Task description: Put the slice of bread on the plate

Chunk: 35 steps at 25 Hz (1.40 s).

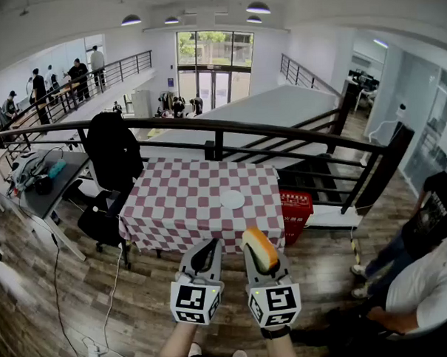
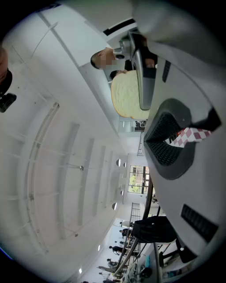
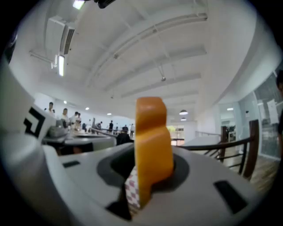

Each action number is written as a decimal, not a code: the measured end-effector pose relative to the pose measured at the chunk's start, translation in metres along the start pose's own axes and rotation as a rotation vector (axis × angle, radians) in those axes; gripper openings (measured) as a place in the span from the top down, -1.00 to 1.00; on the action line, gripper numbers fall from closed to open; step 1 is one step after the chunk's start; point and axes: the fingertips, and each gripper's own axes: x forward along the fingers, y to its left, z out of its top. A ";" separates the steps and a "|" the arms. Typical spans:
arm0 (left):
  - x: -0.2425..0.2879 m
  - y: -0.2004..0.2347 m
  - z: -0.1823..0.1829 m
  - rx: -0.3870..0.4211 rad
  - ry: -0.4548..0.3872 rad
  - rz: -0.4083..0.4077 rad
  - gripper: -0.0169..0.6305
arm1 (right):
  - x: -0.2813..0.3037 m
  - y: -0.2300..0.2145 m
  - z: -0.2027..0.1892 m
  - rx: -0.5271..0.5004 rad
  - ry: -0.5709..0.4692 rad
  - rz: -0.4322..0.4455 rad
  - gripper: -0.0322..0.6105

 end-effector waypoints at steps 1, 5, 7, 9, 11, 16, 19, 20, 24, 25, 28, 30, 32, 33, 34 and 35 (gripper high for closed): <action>-0.002 0.004 0.000 -0.001 -0.011 -0.004 0.90 | 0.004 0.003 -0.002 0.002 0.005 -0.002 0.59; -0.010 0.031 -0.002 -0.029 -0.058 -0.008 0.89 | 0.024 0.025 -0.011 0.002 0.018 0.006 0.59; -0.011 0.051 -0.007 -0.030 -0.047 0.005 0.90 | 0.037 0.038 -0.014 0.001 0.018 0.006 0.59; -0.012 0.068 -0.011 -0.029 -0.033 0.008 0.90 | 0.050 0.049 -0.017 0.007 0.021 -0.003 0.59; -0.012 0.085 -0.013 -0.040 -0.034 -0.003 0.89 | 0.063 0.058 -0.020 0.013 0.029 -0.010 0.59; -0.009 0.114 -0.023 -0.065 -0.020 -0.022 0.90 | 0.084 0.069 -0.029 0.014 0.052 -0.039 0.59; 0.001 0.128 -0.040 -0.092 -0.003 -0.034 0.89 | 0.099 0.064 -0.046 0.001 0.099 -0.078 0.58; 0.005 0.130 -0.046 -0.103 0.008 -0.042 0.89 | 0.103 0.059 -0.054 0.003 0.124 -0.097 0.58; 0.027 0.136 -0.059 -0.130 0.028 -0.057 0.90 | 0.118 0.030 -0.075 0.068 0.189 -0.145 0.58; 0.034 0.136 -0.061 -0.131 0.029 -0.058 0.89 | 0.122 0.021 -0.076 0.083 0.180 -0.151 0.58; 0.059 0.138 -0.065 -0.134 0.022 -0.057 0.90 | 0.142 -0.006 -0.071 0.109 0.114 -0.149 0.58; 0.081 0.146 -0.065 -0.141 0.004 -0.038 0.89 | 0.165 -0.019 -0.065 0.112 0.072 -0.102 0.58; 0.109 0.157 -0.062 -0.137 -0.012 -0.009 0.90 | 0.193 -0.033 -0.058 0.106 0.047 -0.054 0.58; 0.126 0.162 -0.059 -0.137 -0.018 0.002 0.90 | 0.208 -0.044 -0.054 0.097 0.044 -0.046 0.58; 0.143 0.165 -0.055 -0.141 -0.025 0.008 0.89 | 0.222 -0.059 -0.050 0.082 0.045 -0.056 0.58; 0.161 0.168 -0.050 -0.151 -0.035 0.012 0.89 | 0.236 -0.076 -0.046 0.062 0.047 -0.076 0.58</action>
